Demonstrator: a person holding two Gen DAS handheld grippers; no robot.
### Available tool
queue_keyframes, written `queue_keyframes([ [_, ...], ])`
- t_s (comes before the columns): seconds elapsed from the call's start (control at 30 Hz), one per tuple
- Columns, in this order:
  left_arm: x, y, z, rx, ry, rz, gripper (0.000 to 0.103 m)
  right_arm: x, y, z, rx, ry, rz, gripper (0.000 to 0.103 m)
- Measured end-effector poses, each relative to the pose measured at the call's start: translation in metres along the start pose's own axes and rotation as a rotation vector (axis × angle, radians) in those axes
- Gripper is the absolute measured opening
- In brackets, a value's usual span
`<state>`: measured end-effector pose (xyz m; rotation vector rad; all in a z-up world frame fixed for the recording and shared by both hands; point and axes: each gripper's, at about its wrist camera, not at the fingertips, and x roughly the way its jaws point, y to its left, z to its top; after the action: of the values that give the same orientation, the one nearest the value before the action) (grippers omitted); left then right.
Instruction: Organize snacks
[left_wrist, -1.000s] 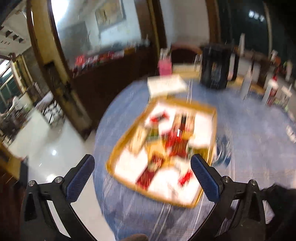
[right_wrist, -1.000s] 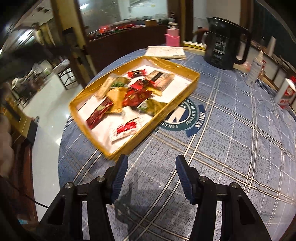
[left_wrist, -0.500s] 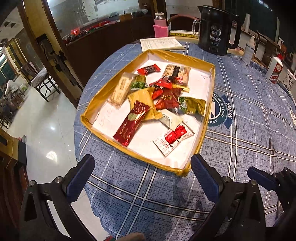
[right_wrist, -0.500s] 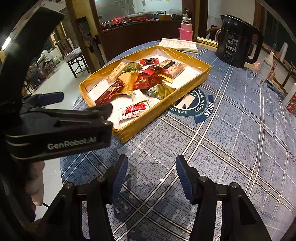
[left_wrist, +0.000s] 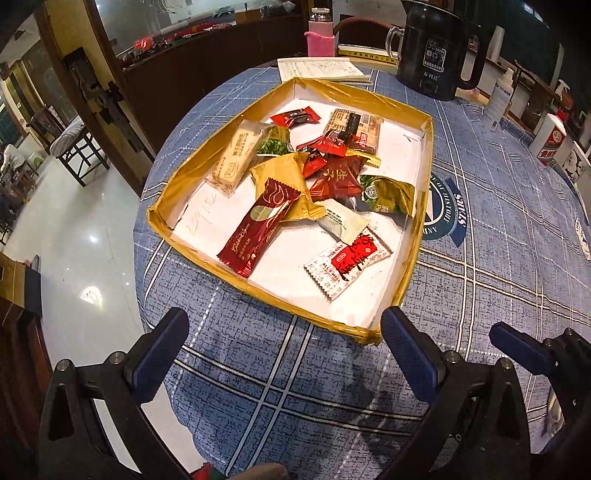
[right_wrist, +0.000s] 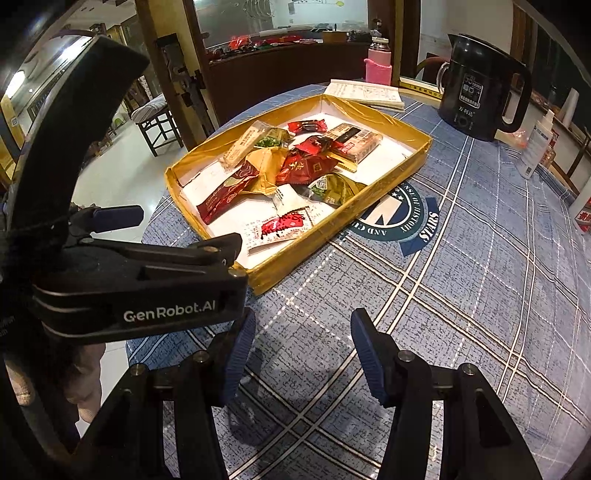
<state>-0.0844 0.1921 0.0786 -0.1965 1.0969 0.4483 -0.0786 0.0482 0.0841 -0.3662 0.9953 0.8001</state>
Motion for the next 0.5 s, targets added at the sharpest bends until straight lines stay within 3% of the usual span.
queue_keyframes([
  [0.5, 0.003, 0.005, 0.004, 0.039, -0.016, 0.002, 0.103, 0.006, 0.009, 0.003, 0.001, -0.005, 0.027, 0.055],
])
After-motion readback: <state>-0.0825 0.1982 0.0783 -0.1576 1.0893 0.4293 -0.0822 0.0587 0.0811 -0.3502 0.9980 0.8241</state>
